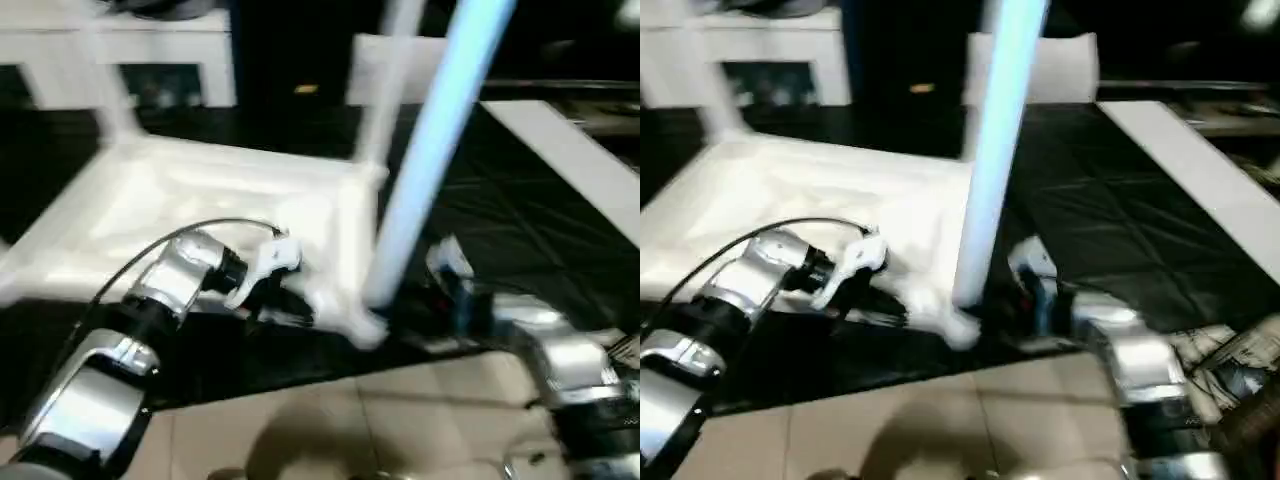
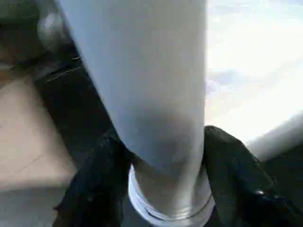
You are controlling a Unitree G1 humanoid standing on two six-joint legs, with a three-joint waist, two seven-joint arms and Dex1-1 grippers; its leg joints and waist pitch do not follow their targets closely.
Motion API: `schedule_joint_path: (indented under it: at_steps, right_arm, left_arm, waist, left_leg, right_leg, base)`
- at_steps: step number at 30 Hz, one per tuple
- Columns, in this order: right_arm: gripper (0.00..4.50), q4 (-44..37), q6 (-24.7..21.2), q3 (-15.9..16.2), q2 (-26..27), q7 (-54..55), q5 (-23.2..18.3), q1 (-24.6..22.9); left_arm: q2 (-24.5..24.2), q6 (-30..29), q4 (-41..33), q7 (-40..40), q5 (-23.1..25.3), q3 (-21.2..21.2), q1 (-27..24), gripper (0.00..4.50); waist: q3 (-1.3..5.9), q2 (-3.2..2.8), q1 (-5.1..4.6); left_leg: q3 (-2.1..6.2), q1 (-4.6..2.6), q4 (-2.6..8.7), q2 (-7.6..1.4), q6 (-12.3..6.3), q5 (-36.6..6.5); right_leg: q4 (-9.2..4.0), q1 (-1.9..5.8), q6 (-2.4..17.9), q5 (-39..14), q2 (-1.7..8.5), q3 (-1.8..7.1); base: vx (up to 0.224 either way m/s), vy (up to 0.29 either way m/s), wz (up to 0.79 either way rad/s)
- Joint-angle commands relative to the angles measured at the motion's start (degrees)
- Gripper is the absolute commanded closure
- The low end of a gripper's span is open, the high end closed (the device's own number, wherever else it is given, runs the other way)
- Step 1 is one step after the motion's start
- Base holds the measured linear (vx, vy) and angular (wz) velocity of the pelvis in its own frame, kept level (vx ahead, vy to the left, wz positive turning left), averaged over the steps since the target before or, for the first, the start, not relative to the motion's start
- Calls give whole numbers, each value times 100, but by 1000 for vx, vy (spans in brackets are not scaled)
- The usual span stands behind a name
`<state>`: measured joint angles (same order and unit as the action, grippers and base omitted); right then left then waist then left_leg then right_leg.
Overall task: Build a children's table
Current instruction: Rotate leg to tighten
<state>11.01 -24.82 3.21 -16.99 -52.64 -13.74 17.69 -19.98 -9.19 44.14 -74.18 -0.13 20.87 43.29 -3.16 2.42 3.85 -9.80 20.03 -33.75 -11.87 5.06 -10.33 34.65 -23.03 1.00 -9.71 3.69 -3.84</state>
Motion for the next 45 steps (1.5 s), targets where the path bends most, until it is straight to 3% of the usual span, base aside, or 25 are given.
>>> schedule_joint_path:
  at_steps: [1,2,3,4,5,7,13,14,17,23,30,33,41,42,45]
  right_arm:
    - [249,78,-142,280,305,446,41,83]
    - [251,109,-170,243,413,622,47,110]
    - [252,128,-188,220,483,736,51,127]
    - [252,418,-228,26,964,1577,131,353]
    - [253,418,-228,26,964,1577,131,353]
    - [254,762,-224,-168,1538,2565,293,688]
    - [254,928,-116,-53,1826,2970,554,926]
    - [219,904,-79,-34,1835,2925,564,907]
    - [180,803,15,-54,1811,2849,568,810]
    - [131,466,449,-189,1292,2351,510,429]
    - [67,173,760,-358,155,823,239,59]
    - [46,62,771,-168,-390,-130,62,19]
    - [46,-32,765,254,-920,-1376,-156,64]
    - [73,-44,684,333,-988,-1650,-246,91]
    - [86,-60,562,436,-1072,-2000,-368,127]
  left_arm:
    - [512,-170,-226,285,-202,25,-5,450]
    - [596,-251,-241,447,-194,-56,-12,450]
    - [655,-310,-252,555,-185,-116,-17,450]
    - [1014,-626,-259,1288,-218,-381,38,450]
    - [1014,-626,-259,1288,-218,-381,38,450]
    - [1386,-854,-268,2227,-212,-634,114,450]
    - [1571,-956,-310,2785,-162,-801,189,450]
    - [1579,-965,-336,2788,-141,-818,179,450]
    - [1499,-936,-409,2655,-65,-762,134,450]
    - [995,-537,-517,1946,-6,-525,-61,450]
    - [351,373,-480,445,-9,-253,-241,450]
    - [58,903,-346,-324,29,2,-209,450]
    - [-103,1209,-115,-1100,44,156,-63,450]
    - [-118,1300,-52,-1259,54,189,-24,450]
    - [-132,1406,26,-1464,54,233,25,450]
  waist:
    - [329,3,-16]
    - [336,-8,-30]
    - [351,-7,-76]
    - [355,7,-97]
    - [348,-15,-132]
    - [361,-33,-168]
    - [384,-27,-176]
    - [390,2,-166]
    - [398,-22,-145]
    - [393,-41,-123]
    - [378,-48,-88]
    - [371,-43,-35]
    - [376,-9,148]
    - [374,5,159]
    - [373,3,198]
  left_leg:
    - [60,-13,426,-86,125,-1634]
    - [58,-38,413,-83,96,-1652]
    - [48,-12,409,-86,-2,-1517]
    - [39,0,407,-94,-3,-1459]
    - [46,-5,409,-97,30,-1482]
    - [42,-23,398,-88,53,-1471]
    - [14,-5,398,-79,-71,-1215]
    - [0,8,392,-78,-123,-1088]
    - [-3,16,393,-79,-203,-869]
    - [-2,21,405,-96,-251,-876]
    - [-8,-11,409,-120,-299,-1108]
    - [-8,-23,414,-130,-298,-1151]
    - [-31,-34,402,-152,-288,-1083]
    - [-28,-30,406,-164,-276,-1067]
    - [-30,-22,398,-163,-312,-1073]
  right_leg:
    - [-597,244,548,-3066,429,191]
    - [-613,230,549,-3073,436,198]
    - [-599,251,621,-2806,424,215]
    - [-573,251,671,-2646,413,225]
    - [-555,224,783,-2583,415,213]
    - [-552,216,851,-2464,412,224]
    - [-492,274,963,-1672,372,261]
    - [-473,290,1005,-1445,376,271]
    - [-444,321,1069,-1188,385,274]
    - [-438,341,1104,-1044,386,278]
    - [-475,327,1119,-1290,390,279]
    - [-476,317,1117,-1392,391,278]
    - [-430,312,1189,-1305,408,265]
    - [-430,310,1168,-1351,420,266]
    - [-441,314,1114,-1478,419,255]
  base:
    - [0,0,0]
    - [0,0,0]
    - [0,0,0]
    - [0,0,0]
    - [0,0,0]
    - [0,0,0]
    - [0,0,0]
    - [0,0,0]
    - [0,0,0]
    - [0,0,0]
    - [0,0,0]
    - [0,0,0]
    - [0,0,0]
    - [0,0,0]
    - [0,0,0]
